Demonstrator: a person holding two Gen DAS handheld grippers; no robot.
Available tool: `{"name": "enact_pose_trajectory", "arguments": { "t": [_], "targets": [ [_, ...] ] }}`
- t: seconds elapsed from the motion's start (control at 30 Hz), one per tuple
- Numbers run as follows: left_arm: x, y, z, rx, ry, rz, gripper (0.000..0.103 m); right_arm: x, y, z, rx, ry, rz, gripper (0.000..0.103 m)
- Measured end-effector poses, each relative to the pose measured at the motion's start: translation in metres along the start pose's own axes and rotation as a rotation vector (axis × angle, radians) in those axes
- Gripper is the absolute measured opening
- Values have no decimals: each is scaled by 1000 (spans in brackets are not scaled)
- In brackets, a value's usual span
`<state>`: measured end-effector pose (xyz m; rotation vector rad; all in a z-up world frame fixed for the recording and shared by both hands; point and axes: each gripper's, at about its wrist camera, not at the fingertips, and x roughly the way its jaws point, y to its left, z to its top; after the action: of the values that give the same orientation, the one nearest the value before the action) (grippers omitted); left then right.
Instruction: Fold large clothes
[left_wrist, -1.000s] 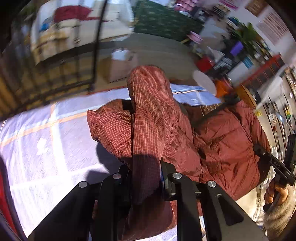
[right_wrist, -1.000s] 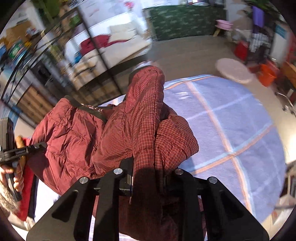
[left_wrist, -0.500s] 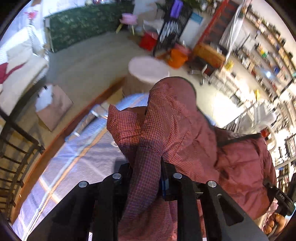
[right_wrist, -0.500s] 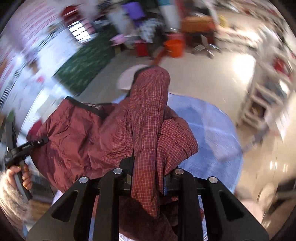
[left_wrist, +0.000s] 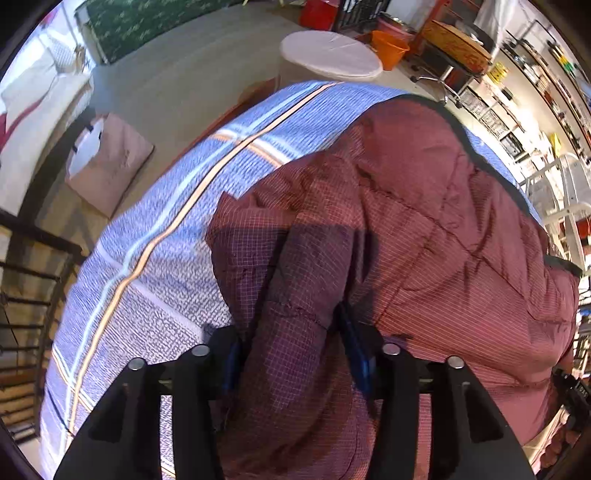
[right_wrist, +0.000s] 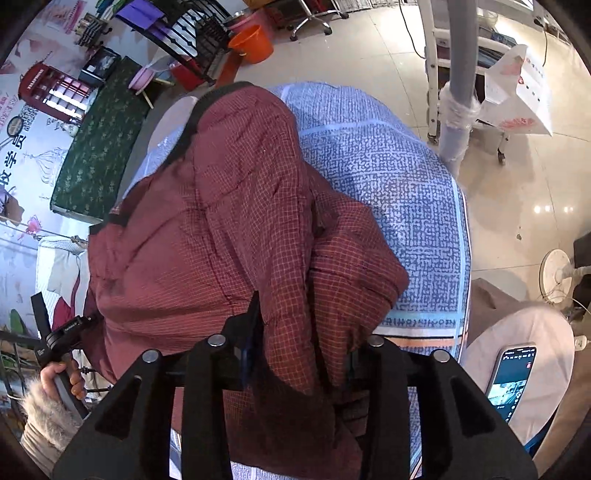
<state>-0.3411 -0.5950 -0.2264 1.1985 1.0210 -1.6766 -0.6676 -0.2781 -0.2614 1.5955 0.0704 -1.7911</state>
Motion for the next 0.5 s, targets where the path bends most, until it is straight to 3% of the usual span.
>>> {"name": "enact_pose_trajectory", "arguments": {
  "t": [0.17, 0.37, 0.5],
  "targets": [
    [5, 5, 6, -17, 20, 31, 73, 12, 0, 6, 37, 21, 3, 47],
    [-23, 9, -1, 34, -63, 108, 80, 12, 2, 14, 62, 68, -16, 49],
    [-56, 25, -15, -20, -134, 138, 84, 12, 3, 26, 95, 87, -26, 55]
  ]
}}
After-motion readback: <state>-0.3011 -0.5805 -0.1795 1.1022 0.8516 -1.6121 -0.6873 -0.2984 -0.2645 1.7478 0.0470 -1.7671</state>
